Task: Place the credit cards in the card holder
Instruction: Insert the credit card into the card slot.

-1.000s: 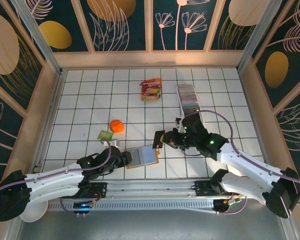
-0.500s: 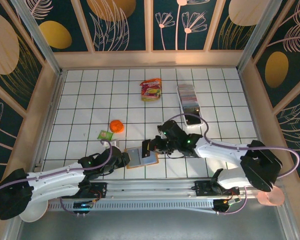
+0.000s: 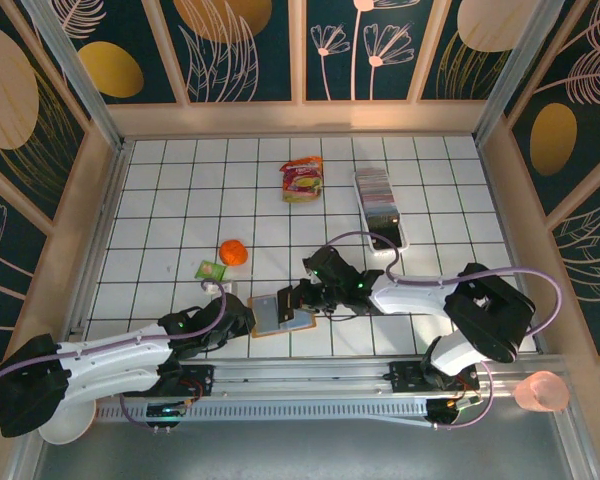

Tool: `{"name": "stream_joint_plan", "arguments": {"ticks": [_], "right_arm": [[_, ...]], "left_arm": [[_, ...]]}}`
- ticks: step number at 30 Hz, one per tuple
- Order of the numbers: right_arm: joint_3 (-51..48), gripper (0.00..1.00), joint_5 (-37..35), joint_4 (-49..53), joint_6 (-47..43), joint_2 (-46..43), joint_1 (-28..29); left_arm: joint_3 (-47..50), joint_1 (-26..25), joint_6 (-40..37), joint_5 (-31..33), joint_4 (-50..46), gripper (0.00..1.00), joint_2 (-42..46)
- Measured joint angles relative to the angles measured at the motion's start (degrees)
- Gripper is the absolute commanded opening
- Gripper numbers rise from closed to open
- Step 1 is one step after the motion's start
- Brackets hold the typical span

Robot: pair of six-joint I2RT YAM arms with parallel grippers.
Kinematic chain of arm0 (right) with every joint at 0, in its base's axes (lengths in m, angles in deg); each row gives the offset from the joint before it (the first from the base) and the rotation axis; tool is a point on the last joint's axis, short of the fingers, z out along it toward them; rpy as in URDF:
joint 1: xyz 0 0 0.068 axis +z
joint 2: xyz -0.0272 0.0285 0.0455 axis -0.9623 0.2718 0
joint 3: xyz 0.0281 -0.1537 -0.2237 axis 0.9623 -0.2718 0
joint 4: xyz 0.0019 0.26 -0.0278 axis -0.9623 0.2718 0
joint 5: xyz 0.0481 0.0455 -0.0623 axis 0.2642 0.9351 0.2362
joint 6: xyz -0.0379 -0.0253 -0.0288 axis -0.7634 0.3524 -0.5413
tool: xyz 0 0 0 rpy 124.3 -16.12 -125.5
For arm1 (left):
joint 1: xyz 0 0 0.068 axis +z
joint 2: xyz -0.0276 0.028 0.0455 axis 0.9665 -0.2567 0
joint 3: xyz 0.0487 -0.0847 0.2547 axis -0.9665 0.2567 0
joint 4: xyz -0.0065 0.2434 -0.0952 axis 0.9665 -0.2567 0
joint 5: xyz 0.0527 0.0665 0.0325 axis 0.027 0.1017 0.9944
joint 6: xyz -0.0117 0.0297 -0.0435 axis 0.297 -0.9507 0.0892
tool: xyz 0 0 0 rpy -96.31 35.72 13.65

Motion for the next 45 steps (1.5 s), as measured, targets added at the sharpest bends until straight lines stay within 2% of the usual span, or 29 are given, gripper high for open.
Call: {"name": "stream_joint_plan", "arguments": {"ticks": [15,27,45], "right_arm": [[-0.46,0.0,-0.68,-1.4,-0.02,1.75,1.16],[-3.3,0.0,-2.23,-1.84,0.46,-1.16,1.18],[-6.82,0.0,-1.55,-11.96,6.49,1.11,2.75]], "left_arm": [[-0.02,0.0,-0.02,0.22,0.85,0.08,-1.01],[-0.02,0.0,-0.02,0.22,1.6,0.06,-1.33],[-0.02,0.0,0.0,0.2,1.62,0.04,-1.33]]}}
